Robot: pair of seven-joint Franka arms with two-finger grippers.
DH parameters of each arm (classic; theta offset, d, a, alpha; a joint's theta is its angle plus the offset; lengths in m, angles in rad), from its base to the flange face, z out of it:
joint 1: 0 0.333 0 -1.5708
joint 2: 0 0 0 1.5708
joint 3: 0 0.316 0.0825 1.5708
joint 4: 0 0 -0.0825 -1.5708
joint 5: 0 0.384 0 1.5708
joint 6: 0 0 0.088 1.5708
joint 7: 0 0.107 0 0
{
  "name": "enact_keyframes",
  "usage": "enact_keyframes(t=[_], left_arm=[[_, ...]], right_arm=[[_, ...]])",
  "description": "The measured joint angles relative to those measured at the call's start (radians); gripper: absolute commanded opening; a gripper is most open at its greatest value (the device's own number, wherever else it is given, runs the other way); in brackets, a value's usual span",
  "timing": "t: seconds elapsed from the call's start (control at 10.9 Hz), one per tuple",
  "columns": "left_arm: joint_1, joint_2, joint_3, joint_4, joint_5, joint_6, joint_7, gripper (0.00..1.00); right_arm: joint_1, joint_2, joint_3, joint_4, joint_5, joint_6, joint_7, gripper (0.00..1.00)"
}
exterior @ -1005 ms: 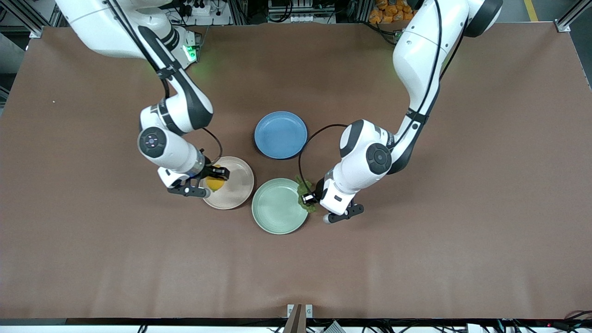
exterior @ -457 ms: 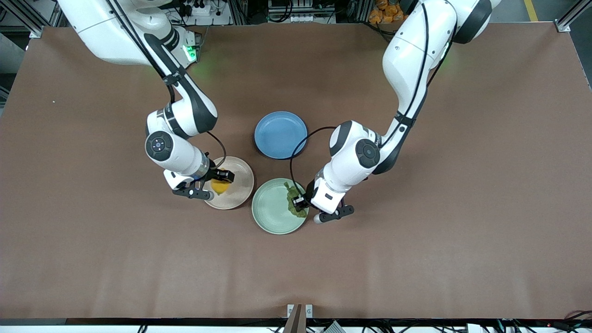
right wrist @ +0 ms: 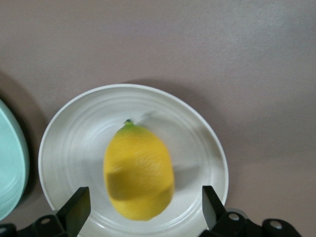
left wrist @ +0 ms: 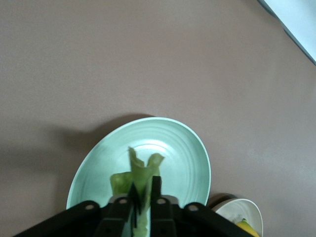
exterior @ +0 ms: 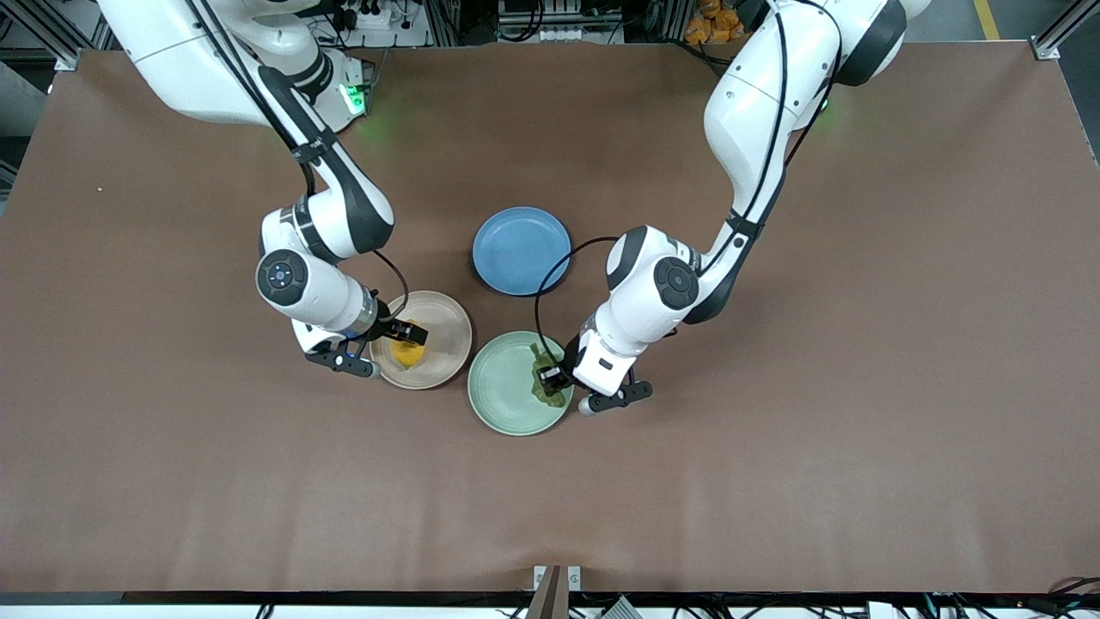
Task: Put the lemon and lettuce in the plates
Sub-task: 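Open the right gripper over the pink plate while the left releases lettuce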
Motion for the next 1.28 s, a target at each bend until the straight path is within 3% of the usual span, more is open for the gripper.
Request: enact_keyframes(t=[0.91,1.28], left_arm=[[0.006,-0.001,0.005,0.019,0.0,-0.03,-0.003,1.0],[0.01,-0.011,0.02,0.027,0.0,-0.121,-0.003,1.0]], right_arm=[[-0.12,-0.031,-0.001,-0.084,-0.003,-0.017,-0.242,1.0],[-0.149,-0.075,-0.003,-0.161,-0.08,0.01,-0.253,1.0]])
